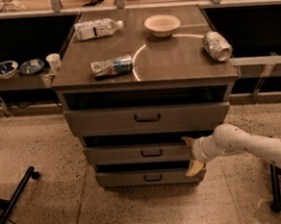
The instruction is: Open middle drawer
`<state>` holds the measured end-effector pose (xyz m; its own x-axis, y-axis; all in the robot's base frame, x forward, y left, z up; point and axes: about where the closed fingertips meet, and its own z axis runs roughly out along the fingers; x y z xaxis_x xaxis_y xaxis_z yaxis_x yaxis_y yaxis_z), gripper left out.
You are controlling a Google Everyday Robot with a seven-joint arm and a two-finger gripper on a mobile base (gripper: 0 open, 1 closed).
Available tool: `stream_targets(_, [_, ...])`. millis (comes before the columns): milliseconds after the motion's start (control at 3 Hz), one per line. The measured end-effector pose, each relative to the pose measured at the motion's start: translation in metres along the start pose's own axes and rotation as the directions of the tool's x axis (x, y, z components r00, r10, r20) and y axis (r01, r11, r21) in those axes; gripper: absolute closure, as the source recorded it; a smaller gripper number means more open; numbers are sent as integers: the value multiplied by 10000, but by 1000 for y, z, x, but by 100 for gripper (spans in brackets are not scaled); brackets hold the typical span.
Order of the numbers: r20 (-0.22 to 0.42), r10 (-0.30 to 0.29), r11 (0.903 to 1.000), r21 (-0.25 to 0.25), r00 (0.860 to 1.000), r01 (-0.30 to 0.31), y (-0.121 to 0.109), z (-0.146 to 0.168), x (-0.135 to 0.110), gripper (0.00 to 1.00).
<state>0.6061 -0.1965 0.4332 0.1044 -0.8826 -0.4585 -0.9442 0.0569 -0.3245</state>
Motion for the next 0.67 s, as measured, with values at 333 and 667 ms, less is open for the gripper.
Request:
stream_targets(333, [-260, 5, 9999, -120, 9997, -8, -8, 10, 5, 36])
stream_targets(667, [-449, -150, 9998, -156, 9989, 143, -7, 6, 3, 36])
